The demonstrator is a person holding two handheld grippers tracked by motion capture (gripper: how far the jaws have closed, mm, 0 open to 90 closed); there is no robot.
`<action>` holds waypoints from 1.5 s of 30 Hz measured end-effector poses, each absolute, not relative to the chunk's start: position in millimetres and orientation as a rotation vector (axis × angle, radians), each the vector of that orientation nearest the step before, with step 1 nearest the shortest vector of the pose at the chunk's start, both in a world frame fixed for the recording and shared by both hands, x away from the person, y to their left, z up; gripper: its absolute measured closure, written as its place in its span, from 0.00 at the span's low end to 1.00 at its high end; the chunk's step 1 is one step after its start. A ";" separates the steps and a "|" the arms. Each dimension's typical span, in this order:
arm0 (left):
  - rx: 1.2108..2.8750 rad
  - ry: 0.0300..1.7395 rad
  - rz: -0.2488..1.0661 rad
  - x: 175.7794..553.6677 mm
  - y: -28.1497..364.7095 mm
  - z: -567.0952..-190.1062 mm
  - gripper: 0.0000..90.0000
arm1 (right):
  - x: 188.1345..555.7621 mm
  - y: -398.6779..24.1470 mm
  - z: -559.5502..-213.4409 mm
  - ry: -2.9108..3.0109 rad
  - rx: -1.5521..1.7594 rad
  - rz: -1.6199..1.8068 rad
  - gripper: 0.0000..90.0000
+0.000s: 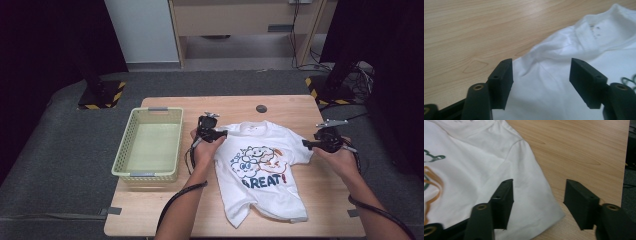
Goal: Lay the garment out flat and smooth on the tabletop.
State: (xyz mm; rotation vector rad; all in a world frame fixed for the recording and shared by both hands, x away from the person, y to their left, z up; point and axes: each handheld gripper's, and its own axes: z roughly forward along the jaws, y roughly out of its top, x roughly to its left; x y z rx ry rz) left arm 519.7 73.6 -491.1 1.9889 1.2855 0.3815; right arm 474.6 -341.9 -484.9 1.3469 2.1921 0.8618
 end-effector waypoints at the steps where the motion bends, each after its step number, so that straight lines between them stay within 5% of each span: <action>1: 1.992 1.271 0.378 513.7 72.2 -487.9 0.36 | 469.3 -340.7 -482.4 2.198 1.327 0.867 0.39; 6: 2.029 1.210 0.346 475.5 63.1 -479.3 0.30 | 436.3 -334.8 -476.7 2.224 1.286 0.920 0.38; 13: 2.057 1.148 0.288 418.3 54.6 -483.6 0.24 | 381.5 -323.9 -488.7 2.343 1.253 0.987 0.51; 26: 2.185 1.000 0.239 326.4 65.3 -499.7 0.24 | 305.9 -310.9 -504.3 2.466 1.210 1.004 0.51; 39: 2.231 1.014 0.247 325.5 61.7 -516.2 0.28 | 298.0 -286.1 -517.7 2.524 1.183 0.958 0.48; 45: 2.236 1.024 0.273 329.0 62.2 -520.9 0.25 | 297.3 -276.7 -517.7 2.529 1.139 0.943 0.56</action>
